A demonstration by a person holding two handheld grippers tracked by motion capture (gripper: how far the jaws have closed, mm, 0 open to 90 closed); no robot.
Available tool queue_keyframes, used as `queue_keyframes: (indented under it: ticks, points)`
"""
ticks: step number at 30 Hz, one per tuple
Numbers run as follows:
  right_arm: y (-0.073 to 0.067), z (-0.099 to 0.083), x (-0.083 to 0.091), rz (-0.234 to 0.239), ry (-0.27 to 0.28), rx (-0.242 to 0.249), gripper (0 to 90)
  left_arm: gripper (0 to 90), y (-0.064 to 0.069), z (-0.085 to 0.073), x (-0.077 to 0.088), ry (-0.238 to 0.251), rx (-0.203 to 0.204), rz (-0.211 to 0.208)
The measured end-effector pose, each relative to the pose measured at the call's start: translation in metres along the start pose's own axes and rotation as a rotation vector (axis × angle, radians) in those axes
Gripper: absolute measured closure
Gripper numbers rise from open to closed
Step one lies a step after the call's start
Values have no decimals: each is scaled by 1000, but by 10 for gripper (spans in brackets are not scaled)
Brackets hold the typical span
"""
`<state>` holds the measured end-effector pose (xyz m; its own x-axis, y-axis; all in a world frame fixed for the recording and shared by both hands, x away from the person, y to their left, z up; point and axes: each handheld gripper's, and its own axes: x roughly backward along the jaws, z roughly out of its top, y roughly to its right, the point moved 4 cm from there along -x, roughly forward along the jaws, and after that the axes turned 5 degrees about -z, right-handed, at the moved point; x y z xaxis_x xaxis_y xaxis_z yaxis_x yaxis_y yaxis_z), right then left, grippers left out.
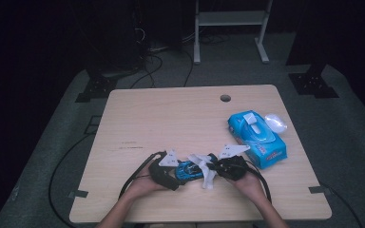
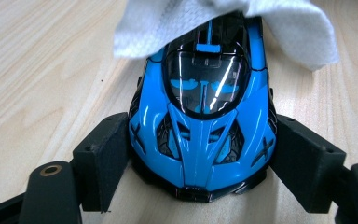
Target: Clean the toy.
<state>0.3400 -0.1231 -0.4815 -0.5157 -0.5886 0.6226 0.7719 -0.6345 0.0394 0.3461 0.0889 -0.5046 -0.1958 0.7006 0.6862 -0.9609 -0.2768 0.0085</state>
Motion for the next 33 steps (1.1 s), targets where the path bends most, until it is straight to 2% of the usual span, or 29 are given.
queue_keyframes:
  ticks: [6,8,11,14,16,18,21,24,26,29,31,33]
  points:
    - [-19,9,-6,54,27,37,835,246,1,1,-1,-2,-4,5]
    - [-16,8,-6,56,23,29,835,245,1,0,-1,-1,-4,4]
    - [-6,4,-3,15,7,33,835,243,0,0,0,1,2,-4]
    - [1,0,-1,4,2,5,835,242,-1,-1,1,3,9,-10]
    - [-2,1,-1,-6,2,16,835,243,-1,0,1,3,5,-6]
    - [-9,5,-3,12,14,27,835,243,0,0,0,5,5,-5]
    - [-19,9,-6,23,27,72,830,242,-1,0,0,6,10,-11]
    - [-15,9,-6,41,20,52,833,236,-1,-1,1,8,19,-18]
    - [-9,7,-5,32,14,38,833,219,-2,-3,1,5,36,-27]
    - [-6,4,-3,23,14,20,834,227,-2,-4,2,-6,27,-23]
    - [-10,6,-4,10,11,40,836,232,-1,-3,2,-6,13,-14]
    - [-17,10,-6,28,21,59,835,234,-1,-2,1,-7,16,-15]
